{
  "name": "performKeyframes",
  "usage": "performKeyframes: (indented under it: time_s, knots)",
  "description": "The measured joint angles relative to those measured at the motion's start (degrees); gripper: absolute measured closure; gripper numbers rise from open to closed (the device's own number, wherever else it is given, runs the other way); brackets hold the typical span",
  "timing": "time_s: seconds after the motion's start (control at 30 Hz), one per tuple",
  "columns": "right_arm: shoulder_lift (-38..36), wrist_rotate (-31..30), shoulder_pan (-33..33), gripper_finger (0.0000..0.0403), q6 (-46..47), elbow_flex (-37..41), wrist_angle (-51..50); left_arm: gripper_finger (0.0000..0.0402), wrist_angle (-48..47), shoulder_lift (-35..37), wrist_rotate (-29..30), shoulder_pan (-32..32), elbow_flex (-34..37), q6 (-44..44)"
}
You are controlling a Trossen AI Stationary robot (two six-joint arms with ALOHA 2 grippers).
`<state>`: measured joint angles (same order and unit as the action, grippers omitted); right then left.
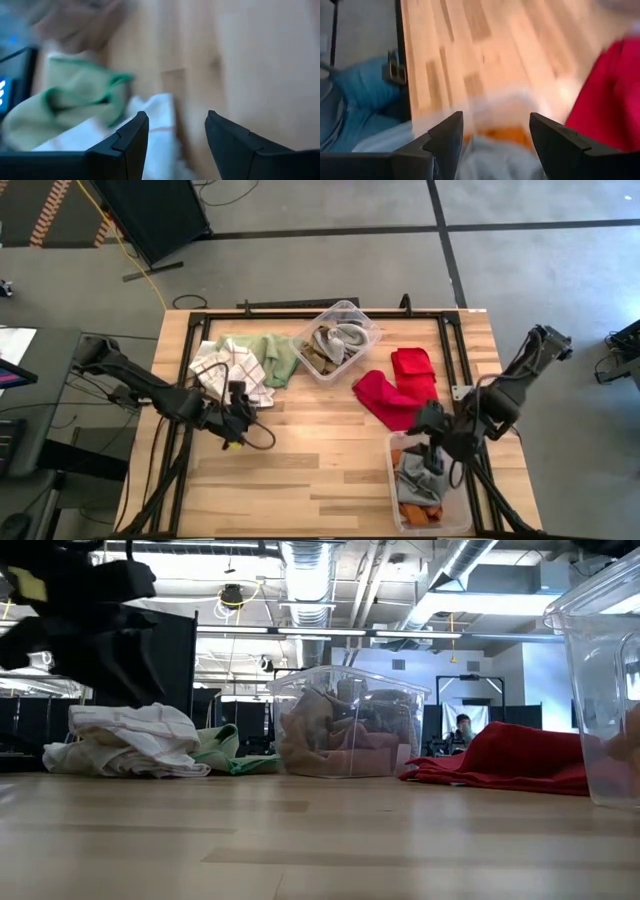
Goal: Sort towels by color in basket
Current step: Put the white patterned towel into the top transparent bin
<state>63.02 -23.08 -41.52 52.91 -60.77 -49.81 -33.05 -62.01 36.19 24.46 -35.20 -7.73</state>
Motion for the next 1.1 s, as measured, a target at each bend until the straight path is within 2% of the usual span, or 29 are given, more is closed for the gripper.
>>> performKeyframes:
  time_s: [0.27, 0.5, 0.67, 0.9, 1.1]
  knots:
    - [2.6, -2.7, 7.3, 0.0148, -15.0, 0.0, 9.7, 0.0217, -6.8, 8.0, 1.7, -8.6, 0.0, -3.3]
    - [9.2, -2.7, 13.1, 0.0148, -25.4, 0.0, 15.5, 0.0217, -6.6, 14.0, 2.1, -17.3, 0.0, -4.7]
    - [15.0, -2.6, 16.2, 0.0148, -31.8, 0.0, 21.0, 0.0217, -6.6, 15.2, 1.1, -24.4, 0.0, -6.9]
    - [23.2, 0.7, 18.8, 0.0148, -40.3, 0.0, 31.7, 0.0217, -6.9, 14.4, -4.5, -35.0, 0.0, -7.1]
    - [29.1, 2.6, 20.3, 0.0148, -43.4, 0.0, 36.9, 0.0217, -5.2, 13.0, -13.9, -43.0, 1.2, -5.6]
